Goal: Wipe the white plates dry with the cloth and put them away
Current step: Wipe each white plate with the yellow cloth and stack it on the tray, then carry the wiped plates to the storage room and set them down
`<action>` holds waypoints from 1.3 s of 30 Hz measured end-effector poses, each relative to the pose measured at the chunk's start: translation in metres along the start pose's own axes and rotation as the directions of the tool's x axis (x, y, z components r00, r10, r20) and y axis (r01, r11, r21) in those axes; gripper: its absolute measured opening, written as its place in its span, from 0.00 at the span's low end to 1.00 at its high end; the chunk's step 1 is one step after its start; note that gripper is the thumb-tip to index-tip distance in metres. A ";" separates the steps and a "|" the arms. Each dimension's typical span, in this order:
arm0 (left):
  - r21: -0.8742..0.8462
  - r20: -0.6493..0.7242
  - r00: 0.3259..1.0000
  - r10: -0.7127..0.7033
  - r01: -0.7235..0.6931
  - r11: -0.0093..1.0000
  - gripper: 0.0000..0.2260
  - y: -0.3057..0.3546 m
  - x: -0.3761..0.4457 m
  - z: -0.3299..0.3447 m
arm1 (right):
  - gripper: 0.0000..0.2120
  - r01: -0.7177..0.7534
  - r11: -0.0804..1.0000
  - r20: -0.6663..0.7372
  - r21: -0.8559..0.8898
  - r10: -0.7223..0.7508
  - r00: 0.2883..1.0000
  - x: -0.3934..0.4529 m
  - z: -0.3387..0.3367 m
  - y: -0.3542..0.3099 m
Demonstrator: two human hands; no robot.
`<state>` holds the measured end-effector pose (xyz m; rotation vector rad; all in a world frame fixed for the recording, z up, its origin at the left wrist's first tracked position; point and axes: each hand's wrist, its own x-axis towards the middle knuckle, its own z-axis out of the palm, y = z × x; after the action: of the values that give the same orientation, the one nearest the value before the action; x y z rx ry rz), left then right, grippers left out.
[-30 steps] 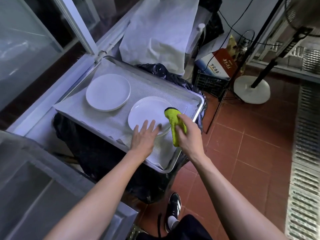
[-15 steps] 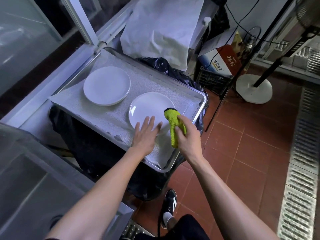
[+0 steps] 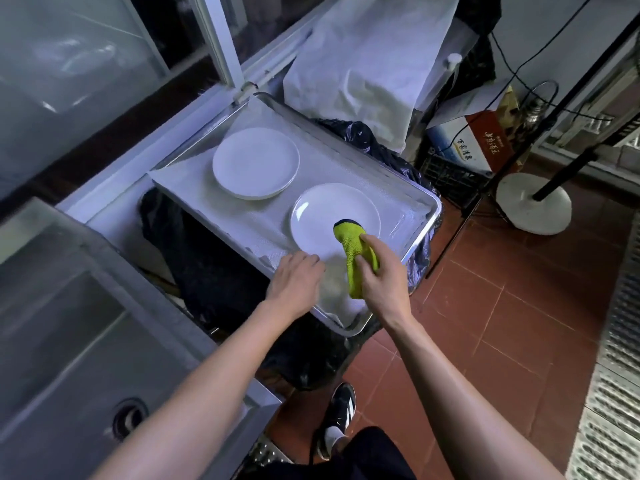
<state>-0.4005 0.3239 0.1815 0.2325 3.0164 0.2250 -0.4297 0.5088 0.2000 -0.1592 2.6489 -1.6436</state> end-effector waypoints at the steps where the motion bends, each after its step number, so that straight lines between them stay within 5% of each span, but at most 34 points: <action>1: -0.007 -0.023 1.000 -0.013 0.013 1.000 0.14 -0.004 -0.011 -0.003 | 0.18 0.008 1.000 0.014 0.001 -0.008 1.000 -0.003 0.007 -0.006; 17: -0.074 0.005 0.883 -0.469 0.468 0.880 0.18 -0.112 -0.246 -0.005 | 0.13 0.308 0.952 0.312 -0.006 -0.290 0.905 -0.124 0.163 -0.091; 27: -0.119 0.063 0.810 -0.584 0.587 0.801 0.18 -0.129 -0.350 0.017 | 0.18 0.225 0.911 0.405 -0.344 -0.073 0.912 -0.203 0.231 -0.072; 33: -0.129 0.082 0.828 -0.555 0.561 0.818 0.20 -0.121 -0.371 0.032 | 0.18 0.191 0.792 0.384 -0.579 0.059 0.921 -0.229 0.253 -0.041; 39: -0.142 0.099 0.842 -0.531 0.540 0.830 0.20 -0.116 -0.382 0.039 | 0.18 0.151 0.767 0.345 -0.624 0.097 0.934 -0.237 0.264 -0.024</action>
<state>-0.0378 0.1546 0.1617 -0.6102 2.8367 0.3989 -0.1736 0.2853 0.0951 -0.4585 2.7750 -0.5411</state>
